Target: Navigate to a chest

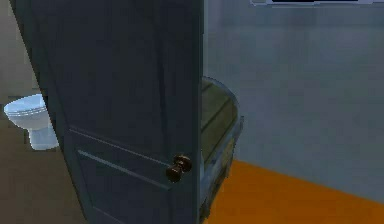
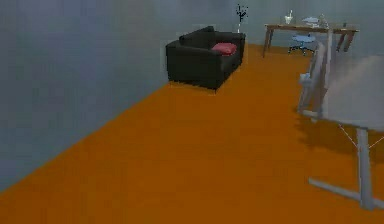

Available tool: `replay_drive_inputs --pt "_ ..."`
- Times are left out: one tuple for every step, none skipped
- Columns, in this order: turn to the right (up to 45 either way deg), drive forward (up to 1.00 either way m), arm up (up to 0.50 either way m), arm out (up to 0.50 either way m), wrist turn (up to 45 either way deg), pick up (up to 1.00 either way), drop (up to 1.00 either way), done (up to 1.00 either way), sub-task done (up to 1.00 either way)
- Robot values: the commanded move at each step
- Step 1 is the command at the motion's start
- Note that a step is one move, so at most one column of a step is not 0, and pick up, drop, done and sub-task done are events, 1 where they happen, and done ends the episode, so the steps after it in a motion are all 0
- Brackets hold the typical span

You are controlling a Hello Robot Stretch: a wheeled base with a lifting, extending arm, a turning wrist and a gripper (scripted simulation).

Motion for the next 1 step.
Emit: replay_drive_inputs --pt "0.0 0.0 0.0 0.0 0.0 0.0 0.0 1.0 0.0"
